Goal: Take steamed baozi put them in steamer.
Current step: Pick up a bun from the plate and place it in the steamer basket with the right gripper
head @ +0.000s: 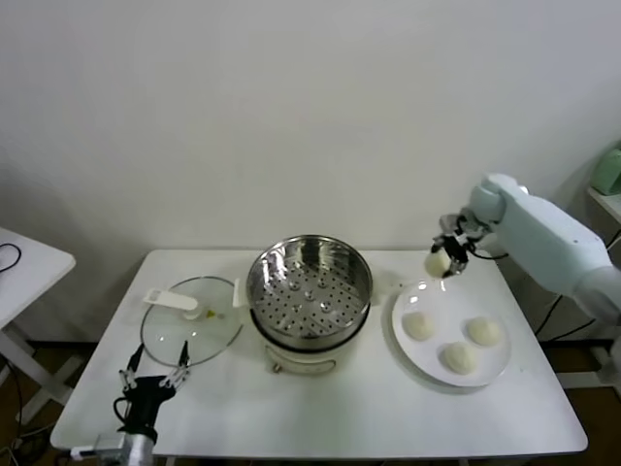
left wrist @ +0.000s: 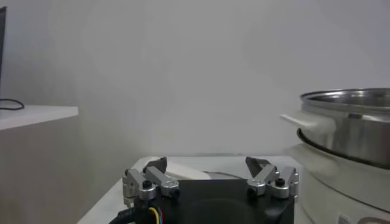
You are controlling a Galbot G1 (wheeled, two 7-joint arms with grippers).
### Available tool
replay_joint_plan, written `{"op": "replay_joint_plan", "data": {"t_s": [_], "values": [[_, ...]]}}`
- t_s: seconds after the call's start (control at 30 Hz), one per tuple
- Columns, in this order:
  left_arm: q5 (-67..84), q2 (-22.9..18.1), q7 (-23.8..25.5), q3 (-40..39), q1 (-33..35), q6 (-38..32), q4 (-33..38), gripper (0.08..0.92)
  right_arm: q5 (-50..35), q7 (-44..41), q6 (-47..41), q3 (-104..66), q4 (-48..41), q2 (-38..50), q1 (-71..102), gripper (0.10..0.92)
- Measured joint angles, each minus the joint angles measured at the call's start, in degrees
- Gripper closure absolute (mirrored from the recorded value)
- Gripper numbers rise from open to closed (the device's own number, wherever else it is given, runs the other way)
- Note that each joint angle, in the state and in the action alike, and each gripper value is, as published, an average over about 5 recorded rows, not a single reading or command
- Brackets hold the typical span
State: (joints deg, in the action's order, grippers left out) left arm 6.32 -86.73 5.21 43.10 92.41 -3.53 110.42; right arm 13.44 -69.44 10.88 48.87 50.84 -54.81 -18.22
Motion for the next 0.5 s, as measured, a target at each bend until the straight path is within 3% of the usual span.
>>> {"op": "replay_joint_plan", "data": {"t_s": [0.5], "values": [[-1.3, -0.1, 0.1, -0.4, 0.6, 0.4, 1.1, 0.177, 11.0, 0.7, 9.4, 4.2, 19.7, -5.9, -6.2, 0.353]]}}
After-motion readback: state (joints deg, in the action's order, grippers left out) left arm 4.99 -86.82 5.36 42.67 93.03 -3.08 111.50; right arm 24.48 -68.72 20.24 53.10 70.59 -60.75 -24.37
